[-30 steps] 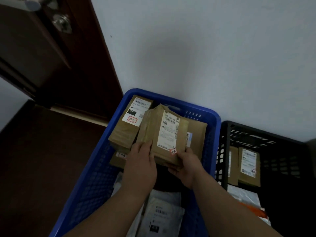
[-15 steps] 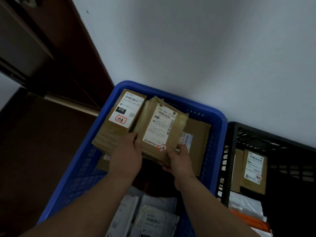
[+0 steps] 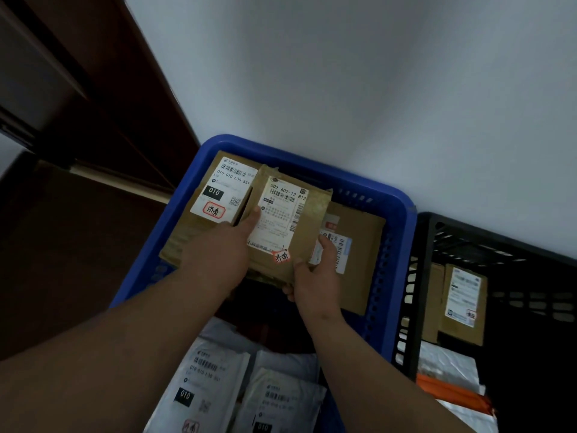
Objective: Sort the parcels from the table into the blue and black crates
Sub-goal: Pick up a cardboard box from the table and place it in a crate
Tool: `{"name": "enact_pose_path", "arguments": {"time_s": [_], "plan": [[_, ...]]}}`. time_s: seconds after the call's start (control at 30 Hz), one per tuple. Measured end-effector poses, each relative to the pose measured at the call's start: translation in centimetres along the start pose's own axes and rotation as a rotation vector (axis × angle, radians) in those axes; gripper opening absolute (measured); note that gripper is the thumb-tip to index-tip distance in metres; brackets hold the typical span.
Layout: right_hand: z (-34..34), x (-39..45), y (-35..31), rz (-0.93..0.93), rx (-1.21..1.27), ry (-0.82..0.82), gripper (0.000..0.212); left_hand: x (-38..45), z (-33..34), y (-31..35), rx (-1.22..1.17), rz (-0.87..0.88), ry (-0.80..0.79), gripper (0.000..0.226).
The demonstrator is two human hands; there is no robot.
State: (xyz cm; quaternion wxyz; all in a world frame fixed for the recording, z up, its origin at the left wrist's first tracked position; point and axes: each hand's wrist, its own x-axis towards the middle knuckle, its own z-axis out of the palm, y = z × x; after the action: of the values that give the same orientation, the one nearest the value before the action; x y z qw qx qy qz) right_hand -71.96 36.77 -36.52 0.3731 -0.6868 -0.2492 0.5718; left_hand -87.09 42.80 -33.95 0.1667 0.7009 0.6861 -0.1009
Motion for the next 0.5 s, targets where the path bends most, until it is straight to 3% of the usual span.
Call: {"name": "enact_pose_path", "arguments": {"time_s": [0.3, 0.4, 0.5], "plan": [[0.7, 0.1, -0.2, -0.108, -0.073, 0.033, 0.07, 0.2, -0.7, 0.6, -0.006, 0.081, -0.082, 0.078], [0.8, 0.6, -0.1, -0.075, -0.068, 0.012, 0.065, 0.2, -0.3, 0.5, -0.072, 0.08, -0.107, 0.075], [1.0, 1.1, -0.5, -0.021, -0.06, -0.035, 0.058, -0.3, -0.1, 0.3, -0.225, 0.072, -0.014, 0.069]]}}
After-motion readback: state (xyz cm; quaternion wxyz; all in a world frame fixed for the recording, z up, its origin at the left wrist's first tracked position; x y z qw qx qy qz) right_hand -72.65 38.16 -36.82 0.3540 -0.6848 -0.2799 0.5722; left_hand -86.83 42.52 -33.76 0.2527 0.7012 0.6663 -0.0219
